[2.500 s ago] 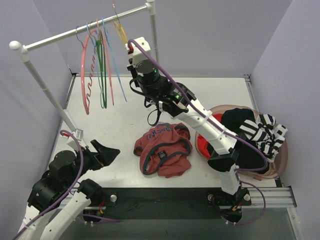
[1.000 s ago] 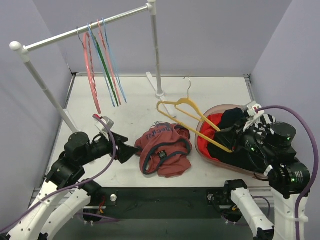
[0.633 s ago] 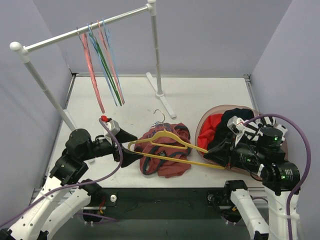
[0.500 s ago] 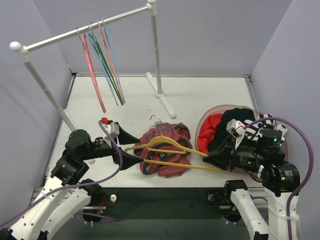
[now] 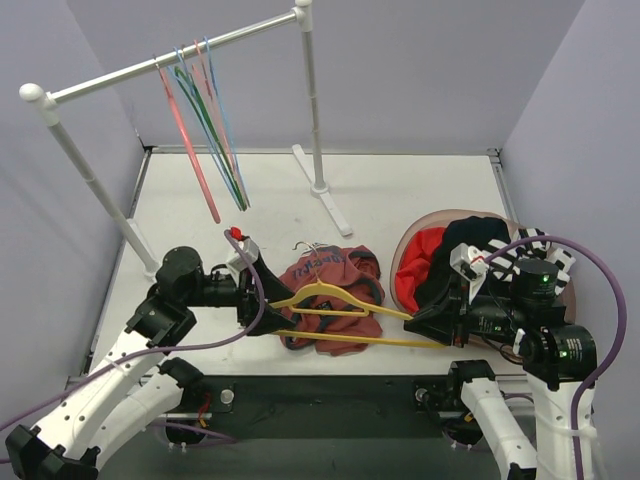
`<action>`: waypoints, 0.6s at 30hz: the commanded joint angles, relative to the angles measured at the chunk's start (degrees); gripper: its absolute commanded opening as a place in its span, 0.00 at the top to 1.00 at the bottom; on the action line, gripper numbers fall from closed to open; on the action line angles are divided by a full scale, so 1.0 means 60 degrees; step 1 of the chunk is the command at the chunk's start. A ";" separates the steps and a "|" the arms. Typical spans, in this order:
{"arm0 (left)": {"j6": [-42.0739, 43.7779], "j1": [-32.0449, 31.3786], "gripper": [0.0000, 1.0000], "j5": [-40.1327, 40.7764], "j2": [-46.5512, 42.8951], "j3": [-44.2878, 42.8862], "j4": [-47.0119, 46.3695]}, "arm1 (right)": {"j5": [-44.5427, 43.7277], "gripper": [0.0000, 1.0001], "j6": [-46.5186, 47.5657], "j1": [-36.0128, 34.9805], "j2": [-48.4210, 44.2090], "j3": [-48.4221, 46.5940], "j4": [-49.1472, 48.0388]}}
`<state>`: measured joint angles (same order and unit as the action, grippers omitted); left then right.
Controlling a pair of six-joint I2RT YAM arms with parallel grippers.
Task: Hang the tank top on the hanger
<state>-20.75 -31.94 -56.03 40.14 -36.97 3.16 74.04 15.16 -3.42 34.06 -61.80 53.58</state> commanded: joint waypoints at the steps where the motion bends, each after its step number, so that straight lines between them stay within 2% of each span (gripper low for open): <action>1: -0.0758 -0.0212 0.27 -0.0549 0.0414 0.0126 -0.0862 | 0.0610 1.00 0.0082 -0.0089 0.0197 0.0046 -0.0302; 3: -0.1007 -0.0534 0.44 -0.0535 0.0516 0.0243 -0.1126 | 0.0507 1.00 0.0037 -0.0089 0.0255 0.0104 -0.0375; 4: -0.1067 -0.0651 0.84 -0.0477 0.0546 0.0302 -0.1272 | 0.0463 1.00 -0.0006 -0.0104 0.0255 0.0134 -0.0390; 5: -0.1053 -0.0957 1.00 -0.0099 0.0546 0.0317 -0.1259 | 0.0405 1.00 -0.0036 -0.0104 0.0270 0.0163 -0.0434; 7: -0.0776 -0.1310 1.00 0.0400 0.0415 0.0332 -0.1040 | 0.0229 0.99 -0.0254 -0.0162 0.0314 0.0178 -0.0434; 8: -0.0572 -0.1529 1.00 0.1273 0.0342 0.0317 -0.0691 | 0.0141 0.78 -0.0357 -0.0191 0.0386 0.0164 -0.0434; 10: 0.0423 -0.2494 1.00 0.2418 0.0238 -0.0091 0.0246 | -0.0092 0.58 -0.0563 -0.0409 0.0562 0.0061 -0.0347; 11: 0.0804 -0.2875 1.00 0.2990 0.0282 -0.0311 0.1149 | -0.0152 0.44 -0.0549 -0.0542 0.0795 0.0003 -0.0274; 12: 0.1272 -0.3662 1.00 0.4083 0.0500 -0.0762 0.1521 | -0.0240 0.39 -0.0476 -0.0688 0.0942 -0.0186 -0.0143; 13: 0.1465 -0.3960 1.00 0.4471 0.0633 -0.0941 0.2090 | -0.0400 0.33 -0.0418 -0.0849 0.1089 -0.0275 0.0033; 15: 0.1685 -0.4648 1.00 0.5305 0.1072 -0.1264 0.2373 | -0.0547 0.29 -0.0198 -0.1405 0.1601 -0.0596 0.0166; 18: 0.1629 -0.4915 1.00 0.5837 0.1381 -0.1455 0.2112 | -0.0753 0.28 -0.0007 -0.2094 0.2348 -0.1007 0.0313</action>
<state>-14.63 -59.20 -32.69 46.76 -41.78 13.65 69.95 13.61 -11.81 43.11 -63.81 54.19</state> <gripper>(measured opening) 0.089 0.714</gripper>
